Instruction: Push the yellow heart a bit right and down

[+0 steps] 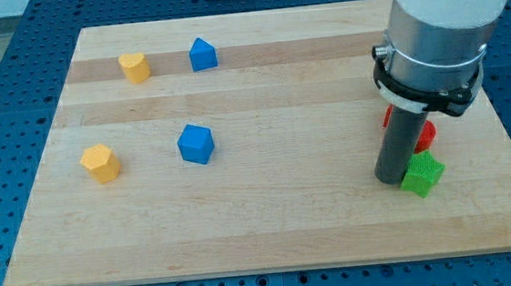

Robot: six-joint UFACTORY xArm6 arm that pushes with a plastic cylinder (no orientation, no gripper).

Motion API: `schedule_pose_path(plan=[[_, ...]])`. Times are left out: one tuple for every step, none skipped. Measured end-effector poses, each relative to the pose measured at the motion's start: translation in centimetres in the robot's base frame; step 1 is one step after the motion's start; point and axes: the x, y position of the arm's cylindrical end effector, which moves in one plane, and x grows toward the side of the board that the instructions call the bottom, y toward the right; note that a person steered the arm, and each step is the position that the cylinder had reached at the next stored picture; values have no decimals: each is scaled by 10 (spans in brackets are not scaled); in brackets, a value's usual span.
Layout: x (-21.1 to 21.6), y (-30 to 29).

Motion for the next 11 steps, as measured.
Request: schedule_pose_path(plan=[[0, 0], [0, 0], [0, 7], [0, 6], [-3, -24], [-16, -67], [-16, -68], [-16, -68], [-27, -72], [-59, -83], [-59, -83]])
